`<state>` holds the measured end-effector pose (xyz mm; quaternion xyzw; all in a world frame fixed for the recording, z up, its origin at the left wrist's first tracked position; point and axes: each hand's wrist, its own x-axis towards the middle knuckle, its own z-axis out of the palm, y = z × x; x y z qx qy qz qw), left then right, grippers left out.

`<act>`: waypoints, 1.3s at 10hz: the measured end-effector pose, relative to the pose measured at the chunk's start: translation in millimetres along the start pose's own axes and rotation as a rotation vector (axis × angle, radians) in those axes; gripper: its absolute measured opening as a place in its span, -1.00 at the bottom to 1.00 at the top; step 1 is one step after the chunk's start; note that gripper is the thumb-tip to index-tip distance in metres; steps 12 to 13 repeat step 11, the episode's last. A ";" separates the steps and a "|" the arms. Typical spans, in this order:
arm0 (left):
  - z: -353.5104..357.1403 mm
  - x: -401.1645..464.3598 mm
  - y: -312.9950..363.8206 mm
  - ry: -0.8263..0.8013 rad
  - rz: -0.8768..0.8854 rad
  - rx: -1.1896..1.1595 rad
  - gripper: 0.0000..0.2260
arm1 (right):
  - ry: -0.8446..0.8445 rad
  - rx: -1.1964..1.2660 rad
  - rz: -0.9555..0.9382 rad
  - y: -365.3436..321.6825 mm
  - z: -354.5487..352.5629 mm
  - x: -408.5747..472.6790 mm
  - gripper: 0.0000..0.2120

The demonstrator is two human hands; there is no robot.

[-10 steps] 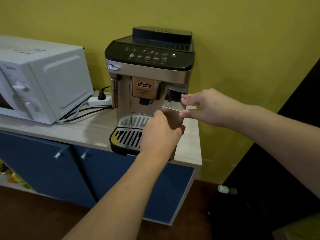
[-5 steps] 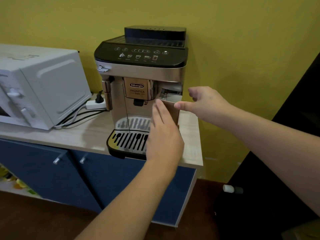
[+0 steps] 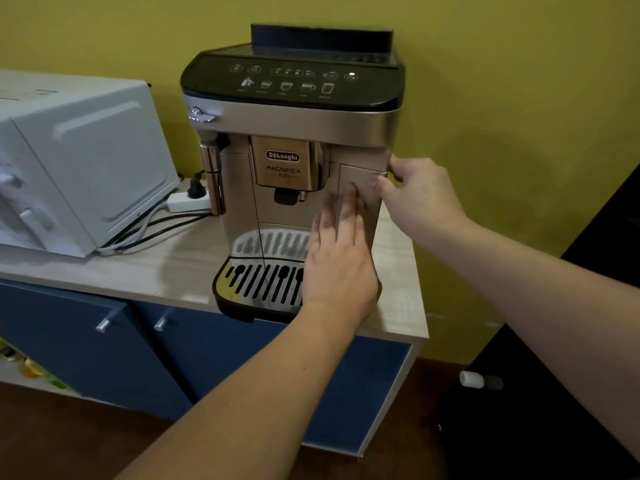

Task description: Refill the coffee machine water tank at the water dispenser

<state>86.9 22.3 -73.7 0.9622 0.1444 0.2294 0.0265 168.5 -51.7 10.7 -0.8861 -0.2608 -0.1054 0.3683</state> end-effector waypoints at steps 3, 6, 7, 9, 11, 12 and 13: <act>19.4 4.7 -6.2 0.102 0.056 0.032 -0.31 | 0.147 -0.236 -0.208 17.5 15.9 2.6 -0.64; 20.7 6.3 -7.3 0.055 0.057 0.064 -0.27 | 0.153 -0.251 -0.245 20.9 17.3 4.1 -0.62; 15.9 5.9 -8.8 0.041 0.064 0.054 -0.29 | 0.134 -0.253 -0.220 20.1 17.1 3.6 -0.61; 3.3 4.9 -18.9 -0.003 0.082 -0.036 -0.39 | 0.041 -0.130 -0.179 23.0 11.5 -5.3 -0.58; -44.5 -18.3 -37.0 0.087 0.061 -0.427 -0.54 | 0.183 0.479 0.045 25.3 -3.4 -69.1 -0.43; -44.5 -18.3 -37.0 0.087 0.061 -0.427 -0.54 | 0.183 0.479 0.045 25.3 -3.4 -69.1 -0.43; -44.5 -18.3 -37.0 0.087 0.061 -0.427 -0.54 | 0.183 0.479 0.045 25.3 -3.4 -69.1 -0.43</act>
